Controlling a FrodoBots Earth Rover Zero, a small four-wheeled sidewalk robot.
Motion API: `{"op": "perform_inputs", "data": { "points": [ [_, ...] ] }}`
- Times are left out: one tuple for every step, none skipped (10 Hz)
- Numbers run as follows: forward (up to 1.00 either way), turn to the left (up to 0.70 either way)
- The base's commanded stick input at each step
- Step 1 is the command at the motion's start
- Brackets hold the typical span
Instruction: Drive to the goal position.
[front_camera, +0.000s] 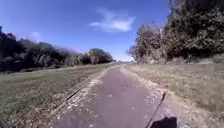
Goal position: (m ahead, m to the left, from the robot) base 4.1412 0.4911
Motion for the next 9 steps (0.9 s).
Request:
{"op": "perform_inputs", "data": {
  "points": [
    [0.50, 0.00],
    [0.50, 0.00],
    [0.50, 0.00],
    [0.50, 0.00],
    [0.50, 0.00],
    [0.50, 0.00],
    [0.50, 0.00],
    [0.50, 0.00],
    [0.50, 0.00]
  ]
}}
